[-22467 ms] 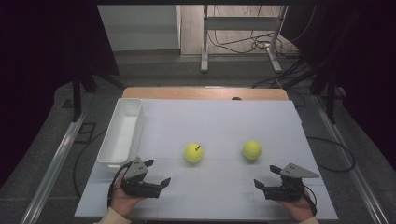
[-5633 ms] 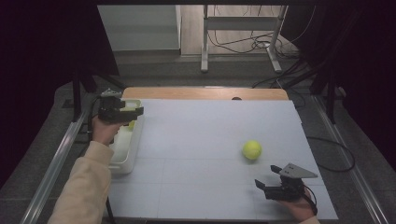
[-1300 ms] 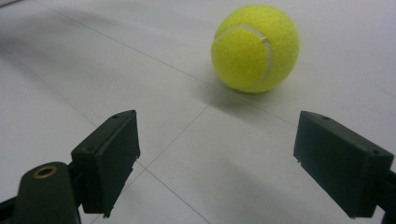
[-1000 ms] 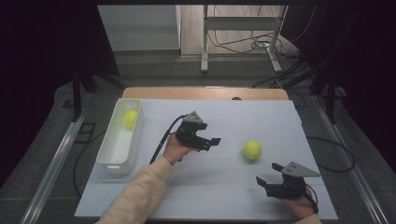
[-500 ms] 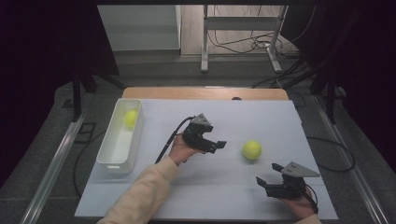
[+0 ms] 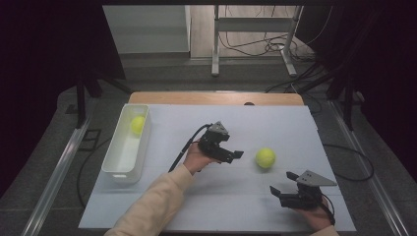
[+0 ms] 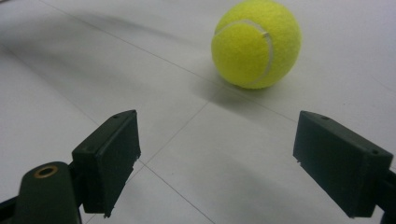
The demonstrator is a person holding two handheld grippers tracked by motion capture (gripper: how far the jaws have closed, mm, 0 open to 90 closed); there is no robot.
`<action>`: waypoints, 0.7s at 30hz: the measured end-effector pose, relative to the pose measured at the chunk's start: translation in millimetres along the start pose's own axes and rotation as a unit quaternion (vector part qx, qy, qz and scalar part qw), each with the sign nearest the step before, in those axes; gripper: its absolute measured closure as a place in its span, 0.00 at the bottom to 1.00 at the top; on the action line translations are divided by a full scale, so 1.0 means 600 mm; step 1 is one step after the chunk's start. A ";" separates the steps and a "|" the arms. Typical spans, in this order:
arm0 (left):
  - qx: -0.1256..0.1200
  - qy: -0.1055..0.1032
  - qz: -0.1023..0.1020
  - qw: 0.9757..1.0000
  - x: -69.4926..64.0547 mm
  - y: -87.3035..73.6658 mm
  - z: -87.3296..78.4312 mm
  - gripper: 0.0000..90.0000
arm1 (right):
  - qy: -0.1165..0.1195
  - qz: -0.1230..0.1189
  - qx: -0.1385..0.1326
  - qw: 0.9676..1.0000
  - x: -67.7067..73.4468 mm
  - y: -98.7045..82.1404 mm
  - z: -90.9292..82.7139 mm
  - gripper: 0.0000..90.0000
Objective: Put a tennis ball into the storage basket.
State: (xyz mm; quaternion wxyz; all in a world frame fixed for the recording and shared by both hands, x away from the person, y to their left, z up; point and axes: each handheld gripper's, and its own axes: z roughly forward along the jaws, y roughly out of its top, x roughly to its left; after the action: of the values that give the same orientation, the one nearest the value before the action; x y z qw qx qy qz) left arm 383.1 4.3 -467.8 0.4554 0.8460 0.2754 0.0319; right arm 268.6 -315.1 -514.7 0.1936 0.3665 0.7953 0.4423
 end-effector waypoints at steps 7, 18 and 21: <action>-0.001 -0.003 0.002 1.000 -0.005 0.005 0.016 0.15 | -0.001 -0.002 0.003 1.000 0.001 0.000 0.001 0.17; 0.003 -0.011 0.007 1.000 -0.017 0.013 0.043 0.14 | 0.001 -0.004 0.003 1.000 0.001 0.000 0.002 0.17; 0.005 -0.014 0.006 1.000 -0.018 0.014 0.047 0.14 | 0.001 -0.004 0.004 1.000 0.001 0.000 0.002 0.17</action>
State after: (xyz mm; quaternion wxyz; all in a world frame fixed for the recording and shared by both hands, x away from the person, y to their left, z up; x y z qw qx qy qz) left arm 386.5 -25.8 -475.2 0.4548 0.8501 0.2646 0.0215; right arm 269.1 -314.2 -515.4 0.1935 0.3635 0.7986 0.4390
